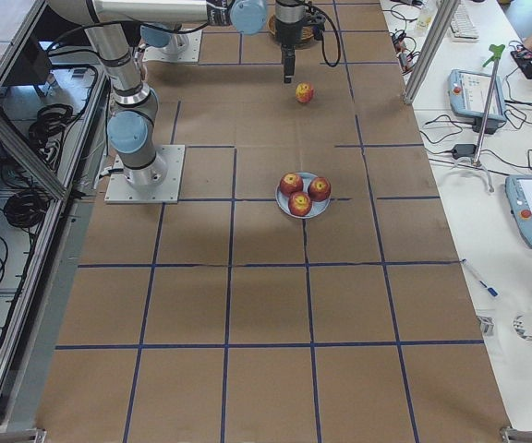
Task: Transfer apple from basket to plate
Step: 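Raise the left gripper back over the basket while the right gripper moves toward the apple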
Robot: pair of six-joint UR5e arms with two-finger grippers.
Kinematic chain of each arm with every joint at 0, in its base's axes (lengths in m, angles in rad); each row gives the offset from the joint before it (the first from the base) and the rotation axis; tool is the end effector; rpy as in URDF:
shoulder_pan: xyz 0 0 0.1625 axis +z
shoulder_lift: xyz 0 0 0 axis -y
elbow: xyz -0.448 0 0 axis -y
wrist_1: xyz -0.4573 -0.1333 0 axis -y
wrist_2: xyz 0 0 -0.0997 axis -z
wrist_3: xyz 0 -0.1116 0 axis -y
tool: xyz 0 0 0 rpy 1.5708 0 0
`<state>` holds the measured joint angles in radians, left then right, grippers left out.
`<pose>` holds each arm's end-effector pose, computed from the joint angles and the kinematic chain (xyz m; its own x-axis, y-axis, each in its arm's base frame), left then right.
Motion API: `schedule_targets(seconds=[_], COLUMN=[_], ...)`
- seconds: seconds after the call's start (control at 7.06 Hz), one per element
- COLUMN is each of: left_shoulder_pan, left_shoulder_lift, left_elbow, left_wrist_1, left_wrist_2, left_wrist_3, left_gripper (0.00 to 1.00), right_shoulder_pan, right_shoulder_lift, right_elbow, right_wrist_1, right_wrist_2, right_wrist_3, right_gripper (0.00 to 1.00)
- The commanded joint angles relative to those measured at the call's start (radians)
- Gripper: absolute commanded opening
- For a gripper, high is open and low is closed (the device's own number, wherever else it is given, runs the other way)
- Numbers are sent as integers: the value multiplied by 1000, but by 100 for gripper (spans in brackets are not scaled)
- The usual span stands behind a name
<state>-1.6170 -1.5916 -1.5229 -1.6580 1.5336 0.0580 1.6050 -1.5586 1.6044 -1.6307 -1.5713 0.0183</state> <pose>-0.1631 -0.5523 0.5055 -0.9940 0.1017 0.0405 0.1039 0.9929 0.0578 0.1524 -0.5587 0.4793 -0.9999 -0.0159 0.0002 -0.0159 0.9998 -0.0141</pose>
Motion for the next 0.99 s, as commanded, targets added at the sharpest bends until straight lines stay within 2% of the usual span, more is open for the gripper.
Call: schedule_targets(seconds=[0.0,0.28,0.57,0.85], left_shoulder_pan=[17,19,8,15], left_shoulder_lift=[-40,-67,-50,-54], left_elbow=[-8,-10,10,-11], left_wrist_1=[67,73,72,73], left_wrist_2=[-3,0,20,17], left_wrist_3=[60,68,28,49], left_gripper=[99,99,99,98], right_shoulder_pan=[126,249,306,332], right_shoulder_lift=[120,272,377,461], right_elbow=[-58,-118,-129,-127], right_wrist_1=[-65,-176,-291,-388], right_wrist_2=[0,-3,-3,-4], right_wrist_3=[160,300,385,425], right_gripper=[100,100,100,100])
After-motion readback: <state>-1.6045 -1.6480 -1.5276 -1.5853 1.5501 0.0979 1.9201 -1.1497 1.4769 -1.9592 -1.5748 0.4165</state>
